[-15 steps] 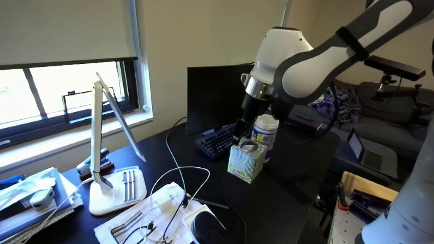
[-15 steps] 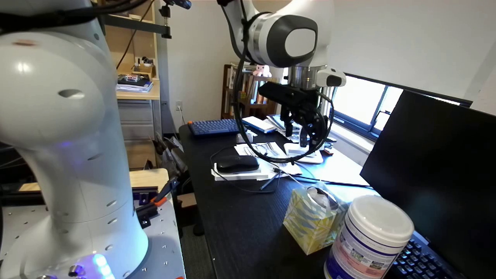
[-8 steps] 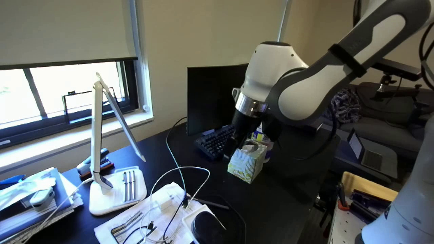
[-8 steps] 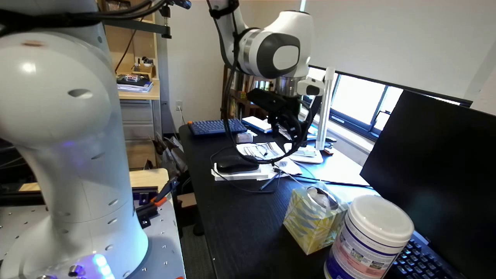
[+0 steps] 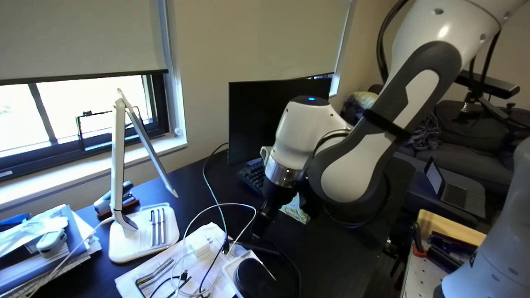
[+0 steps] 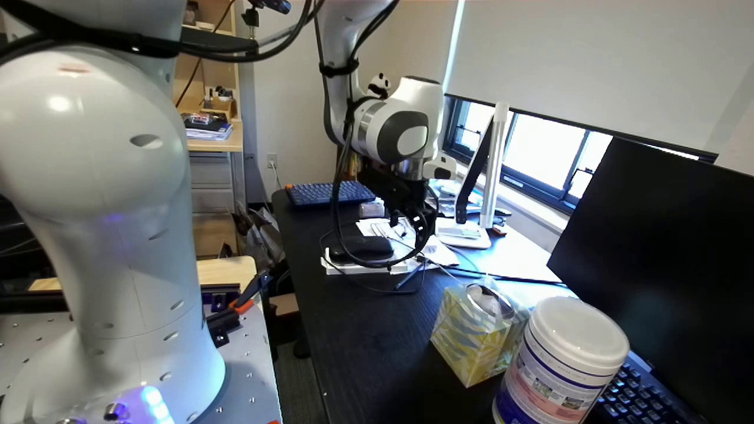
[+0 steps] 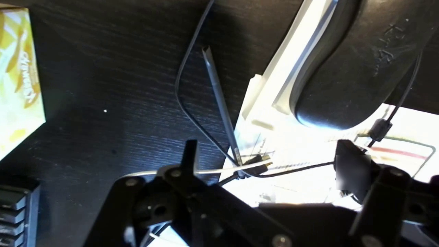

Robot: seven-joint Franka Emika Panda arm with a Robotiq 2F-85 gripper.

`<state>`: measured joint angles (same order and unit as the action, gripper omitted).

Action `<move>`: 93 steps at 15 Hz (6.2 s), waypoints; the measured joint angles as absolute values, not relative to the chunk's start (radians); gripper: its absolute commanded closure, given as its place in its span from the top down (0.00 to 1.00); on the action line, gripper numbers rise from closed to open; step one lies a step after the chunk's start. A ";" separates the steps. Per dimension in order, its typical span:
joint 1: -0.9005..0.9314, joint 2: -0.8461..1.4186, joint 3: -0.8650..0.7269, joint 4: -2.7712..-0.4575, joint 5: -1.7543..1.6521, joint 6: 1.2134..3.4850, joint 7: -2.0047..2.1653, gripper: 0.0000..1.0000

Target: Take the tissue box from the top of the white bottle and put it on the table then take the black case and put it on the white bottle

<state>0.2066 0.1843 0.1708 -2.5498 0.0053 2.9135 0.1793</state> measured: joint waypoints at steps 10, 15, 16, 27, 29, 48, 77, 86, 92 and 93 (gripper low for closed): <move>0.456 0.336 0.066 -2.418 -0.015 2.920 0.490 1.00; 0.504 0.367 0.031 -2.410 -0.013 2.898 0.592 1.00; 0.504 0.376 0.031 -2.410 -0.012 2.897 0.603 1.00; 0.503 0.407 0.072 -2.412 0.020 2.856 0.621 0.99; 0.502 0.408 0.077 -2.413 0.024 2.845 0.621 0.74; 0.448 0.234 0.121 -2.446 0.022 2.729 0.597 0.52; -0.126 -0.439 0.027 -2.516 -0.091 2.269 0.618 0.52; -0.258 -0.442 -0.109 -2.503 -0.039 2.266 0.617 0.52; -0.273 -0.400 -0.087 -2.499 -0.039 2.282 0.749 0.52; -0.278 -0.378 -0.087 -2.495 -0.039 2.295 0.789 0.52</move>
<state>-0.2782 -0.3777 -0.0874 -2.4950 -0.0392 2.2950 0.7887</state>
